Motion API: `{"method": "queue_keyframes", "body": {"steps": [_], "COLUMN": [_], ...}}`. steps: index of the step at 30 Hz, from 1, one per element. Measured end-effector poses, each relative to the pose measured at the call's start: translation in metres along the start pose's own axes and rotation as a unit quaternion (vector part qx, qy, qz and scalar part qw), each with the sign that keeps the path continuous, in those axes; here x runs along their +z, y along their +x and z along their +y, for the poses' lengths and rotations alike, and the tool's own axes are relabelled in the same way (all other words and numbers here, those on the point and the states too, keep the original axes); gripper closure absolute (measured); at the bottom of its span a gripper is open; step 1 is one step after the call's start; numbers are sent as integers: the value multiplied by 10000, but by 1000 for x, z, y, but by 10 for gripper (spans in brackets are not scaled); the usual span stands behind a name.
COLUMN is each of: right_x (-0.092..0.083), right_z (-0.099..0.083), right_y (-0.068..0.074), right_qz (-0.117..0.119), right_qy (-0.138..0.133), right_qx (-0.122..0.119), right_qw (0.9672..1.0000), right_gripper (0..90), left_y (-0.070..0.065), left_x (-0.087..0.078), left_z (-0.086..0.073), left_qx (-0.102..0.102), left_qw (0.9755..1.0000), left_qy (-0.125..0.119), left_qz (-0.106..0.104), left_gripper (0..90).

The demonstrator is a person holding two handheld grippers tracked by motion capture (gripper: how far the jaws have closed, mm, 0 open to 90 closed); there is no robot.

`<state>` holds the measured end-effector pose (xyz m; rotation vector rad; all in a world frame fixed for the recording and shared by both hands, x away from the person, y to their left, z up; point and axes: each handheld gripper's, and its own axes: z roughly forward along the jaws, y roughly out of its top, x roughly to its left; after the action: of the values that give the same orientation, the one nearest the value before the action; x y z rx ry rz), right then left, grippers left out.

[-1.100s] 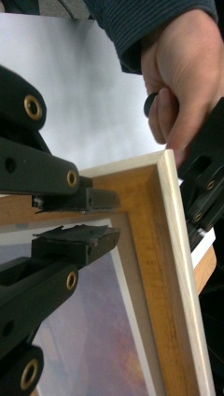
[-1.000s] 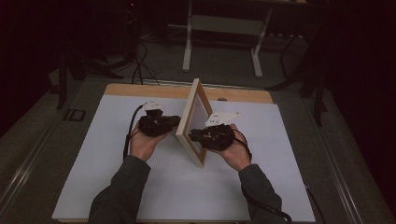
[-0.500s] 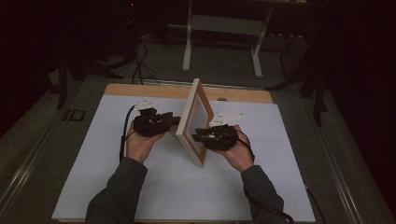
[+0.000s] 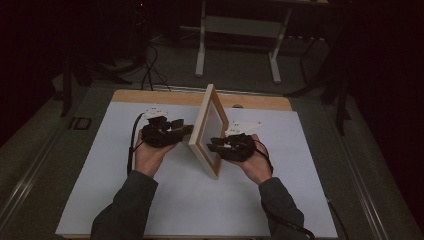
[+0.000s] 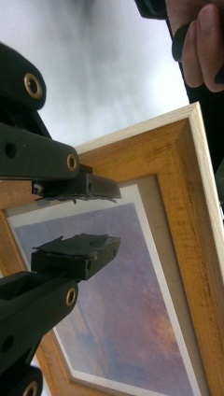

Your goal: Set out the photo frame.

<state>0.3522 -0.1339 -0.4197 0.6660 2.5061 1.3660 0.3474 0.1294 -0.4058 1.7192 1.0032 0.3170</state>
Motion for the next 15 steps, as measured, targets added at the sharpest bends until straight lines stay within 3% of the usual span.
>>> {"method": "queue_keyframes", "body": {"steps": [5, 15], "right_x": [-1, -1], "right_z": [-1, -1], "right_y": [-1, -2], "right_qz": [1, -22], "right_qy": [10, 22], "right_qx": [-6, 0], "right_qw": [10000, 10000], "right_gripper": [702, 702], "left_y": [-3, -13], "left_x": [-2, -3], "left_z": [1, 5], "left_qx": [-12, 29], "left_qw": [10000, 10000], "left_qy": [-47, -38], "left_qz": [39, -83], "left_gripper": [501, 399]}}
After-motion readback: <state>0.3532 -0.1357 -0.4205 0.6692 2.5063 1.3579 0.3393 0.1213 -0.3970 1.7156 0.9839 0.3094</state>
